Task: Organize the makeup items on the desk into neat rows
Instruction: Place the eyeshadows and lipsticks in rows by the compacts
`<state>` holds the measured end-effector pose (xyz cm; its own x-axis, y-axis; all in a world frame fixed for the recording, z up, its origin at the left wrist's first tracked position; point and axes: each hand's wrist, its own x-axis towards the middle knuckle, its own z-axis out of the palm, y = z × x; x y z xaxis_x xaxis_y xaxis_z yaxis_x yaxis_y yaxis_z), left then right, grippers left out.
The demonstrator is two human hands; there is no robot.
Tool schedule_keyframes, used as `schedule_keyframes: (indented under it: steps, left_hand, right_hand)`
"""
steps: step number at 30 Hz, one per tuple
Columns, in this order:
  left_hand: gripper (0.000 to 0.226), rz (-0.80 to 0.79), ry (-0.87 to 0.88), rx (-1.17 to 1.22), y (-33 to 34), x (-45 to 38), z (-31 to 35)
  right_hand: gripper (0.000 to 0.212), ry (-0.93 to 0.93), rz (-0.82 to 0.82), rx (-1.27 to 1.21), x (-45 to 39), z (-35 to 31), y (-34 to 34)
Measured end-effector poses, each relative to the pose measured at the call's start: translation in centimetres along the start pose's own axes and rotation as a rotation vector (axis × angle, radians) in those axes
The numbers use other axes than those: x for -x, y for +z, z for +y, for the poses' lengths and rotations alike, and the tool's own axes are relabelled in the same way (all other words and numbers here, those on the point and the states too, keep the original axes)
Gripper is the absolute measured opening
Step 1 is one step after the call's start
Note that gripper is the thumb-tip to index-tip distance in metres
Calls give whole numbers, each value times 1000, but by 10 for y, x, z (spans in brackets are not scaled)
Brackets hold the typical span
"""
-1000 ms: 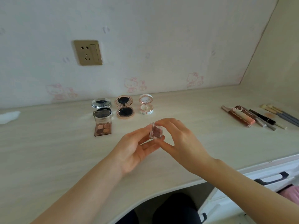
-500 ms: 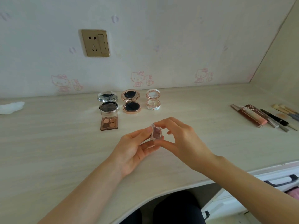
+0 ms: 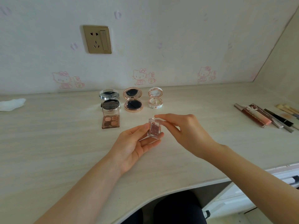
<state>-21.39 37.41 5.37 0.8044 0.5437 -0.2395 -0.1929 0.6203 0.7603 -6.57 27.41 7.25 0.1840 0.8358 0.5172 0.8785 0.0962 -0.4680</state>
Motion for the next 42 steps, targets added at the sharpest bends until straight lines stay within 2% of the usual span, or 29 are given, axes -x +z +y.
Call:
schedule_keyframes:
  steps: [4,6,10,14,19,29,35,42]
  left_hand:
    - [32,29,43,-41,-7,-6,6]
    - [29,57,90,-154,-12,-8,10]
    - [30,160,259,-521,-26,-10,19]
    - [24,289,525,-1060,-44,-12,23]
    - [19,270,773,-1488,-57,-15,17]
    - [9,238,856,-1668,-63,-20,11]
    - [8,252,886,-1703,-61,-18,10]
    - [7,253,875,-1692,-57,-15,10]
  right_hand:
    - [23,-12,-7,20,-15,0,8]
    - [23,12,-27,19,-24,2,12]
    - [22,50,-97,41,-41,8,21]
    - [24,80,-252,191,-53,13,32]
    - [28,46,-328,324,-60,9,41]
    - [33,-2,-376,386,-65,5,52]
    - [25,43,-371,127,-75,16,59]
    - [23,45,-368,78,-79,19,60]
